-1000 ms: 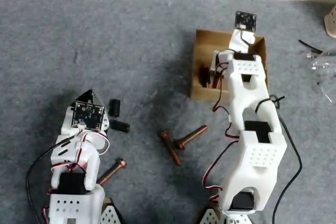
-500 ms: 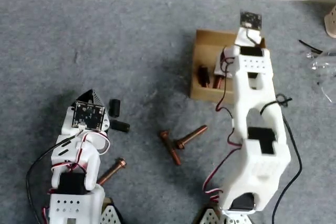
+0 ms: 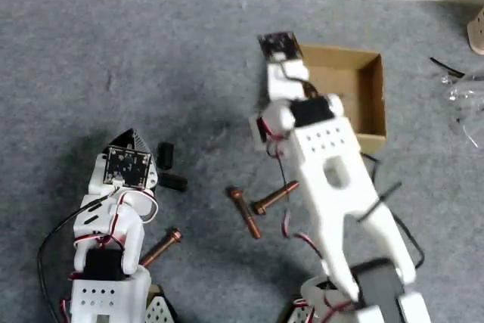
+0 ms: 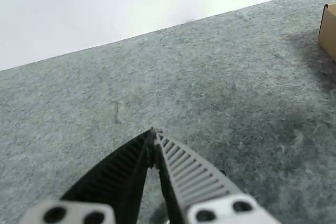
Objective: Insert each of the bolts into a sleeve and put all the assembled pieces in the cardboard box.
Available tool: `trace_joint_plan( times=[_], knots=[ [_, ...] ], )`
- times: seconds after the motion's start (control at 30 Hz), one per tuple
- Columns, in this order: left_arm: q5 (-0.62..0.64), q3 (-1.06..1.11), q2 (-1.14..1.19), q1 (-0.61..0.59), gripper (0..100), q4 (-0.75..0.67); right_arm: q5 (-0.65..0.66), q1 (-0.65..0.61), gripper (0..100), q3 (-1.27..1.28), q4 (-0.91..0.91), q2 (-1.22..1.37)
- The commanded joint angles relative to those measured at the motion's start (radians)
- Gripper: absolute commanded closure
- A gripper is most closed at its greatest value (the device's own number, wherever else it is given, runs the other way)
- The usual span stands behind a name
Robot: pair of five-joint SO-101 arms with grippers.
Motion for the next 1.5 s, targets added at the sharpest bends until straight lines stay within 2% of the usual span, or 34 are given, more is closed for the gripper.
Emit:
trace_joint_plan(
  times=[0.0, 0.13, 0.27, 0.4, 0.5, 1.07, 1.2, 1.3, 1.47],
  knots=[
    [-0.006, 0.022, -0.005, 0.012, 99, -0.005, 0.043, 0.082, 73.1, 0.122, -0.024, -0.183],
    [-0.006, 0.022, -0.005, 0.012, 99, -0.005, 0.046, 0.216, 73.1, 0.309, -0.067, -0.340],
    [-0.006, 0.022, -0.005, 0.015, 99, -0.005, 0.046, 0.325, 73.1, 0.572, -0.237, -0.481],
    [-0.006, 0.022, -0.005, 0.015, 99, -0.005, 0.046, 0.354, 73.1, 0.796, -0.378, -0.584],
    [-0.006, 0.022, -0.005, 0.015, 99, -0.005, 0.046, 0.355, 73.1, 0.900, -0.404, -0.627],
    [-0.006, 0.022, -0.005, 0.015, 99, -0.005, 0.046, 0.360, 73.1, 0.905, -0.404, -0.638],
    [-0.006, 0.022, -0.005, 0.015, 99, -0.005, 0.046, 0.450, 73.1, 0.852, -0.398, -0.630],
    [-0.006, 0.022, -0.005, 0.015, 99, -0.005, 0.046, 0.506, 73.1, 0.806, -0.358, -0.561],
    [-0.006, 0.022, -0.005, 0.015, 99, -0.005, 0.046, 0.512, 73.1, 0.748, -0.352, -0.358]
  ],
)
